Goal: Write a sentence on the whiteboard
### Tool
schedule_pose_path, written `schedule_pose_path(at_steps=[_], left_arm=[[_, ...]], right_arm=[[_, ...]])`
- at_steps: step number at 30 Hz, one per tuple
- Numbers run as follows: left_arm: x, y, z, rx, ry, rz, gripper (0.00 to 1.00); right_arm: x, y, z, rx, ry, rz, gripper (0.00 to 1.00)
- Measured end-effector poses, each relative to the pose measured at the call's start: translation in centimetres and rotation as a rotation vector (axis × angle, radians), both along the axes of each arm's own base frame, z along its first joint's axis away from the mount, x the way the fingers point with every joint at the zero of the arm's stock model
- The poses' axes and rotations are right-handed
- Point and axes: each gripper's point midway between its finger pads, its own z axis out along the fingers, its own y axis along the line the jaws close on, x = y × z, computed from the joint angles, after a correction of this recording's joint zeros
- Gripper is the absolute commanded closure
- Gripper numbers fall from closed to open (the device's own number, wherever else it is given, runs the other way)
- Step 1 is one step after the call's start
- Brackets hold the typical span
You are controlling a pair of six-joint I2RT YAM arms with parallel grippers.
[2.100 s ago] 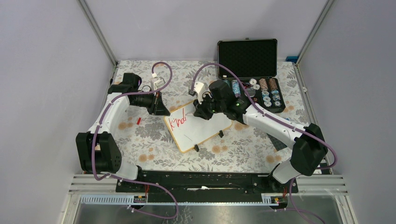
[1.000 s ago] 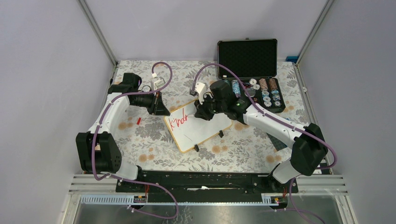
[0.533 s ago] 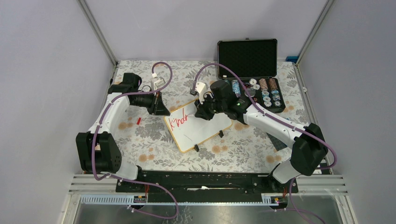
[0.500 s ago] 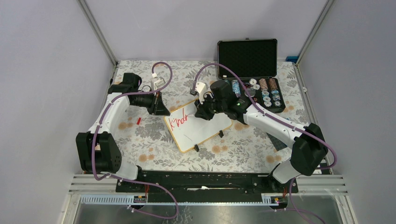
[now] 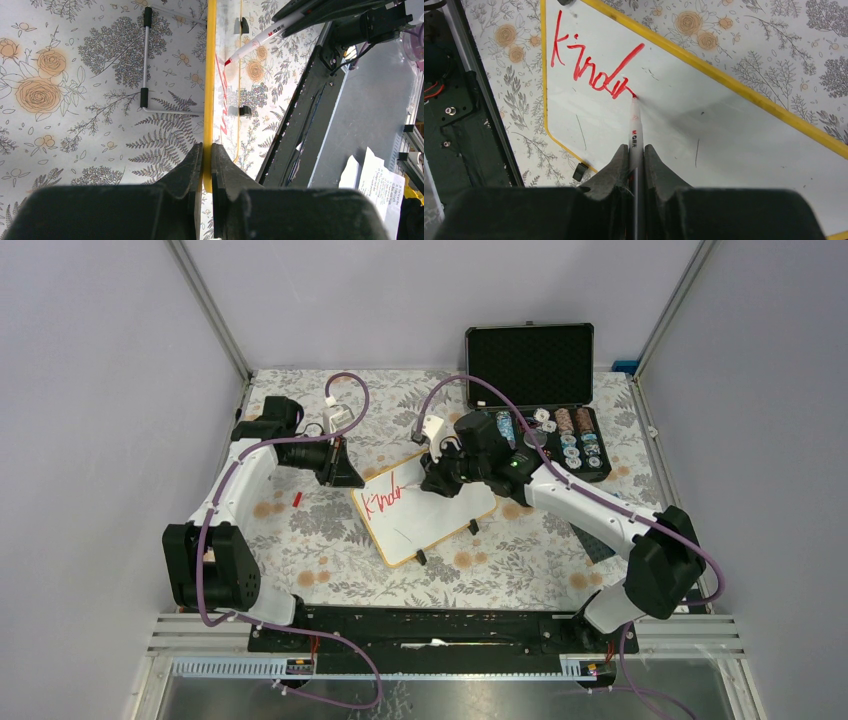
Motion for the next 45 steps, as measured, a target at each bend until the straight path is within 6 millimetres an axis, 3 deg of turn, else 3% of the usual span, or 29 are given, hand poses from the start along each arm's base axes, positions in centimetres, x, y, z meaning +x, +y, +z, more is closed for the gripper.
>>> schedule_pose_path(at_steps=[9,45], left_arm=[[0.03,0.01,-0.01,0.001,-0.001,0.000,1.00],[0.02,-0.02,-0.02,0.001,-0.002,-0.001,1.00]], right_arm=[[0.53,-1.11,-0.14,-0.005,-0.002,-0.023,1.00],[0.34,-0.20,0.34,0.003,0.002,-0.008,1.00]])
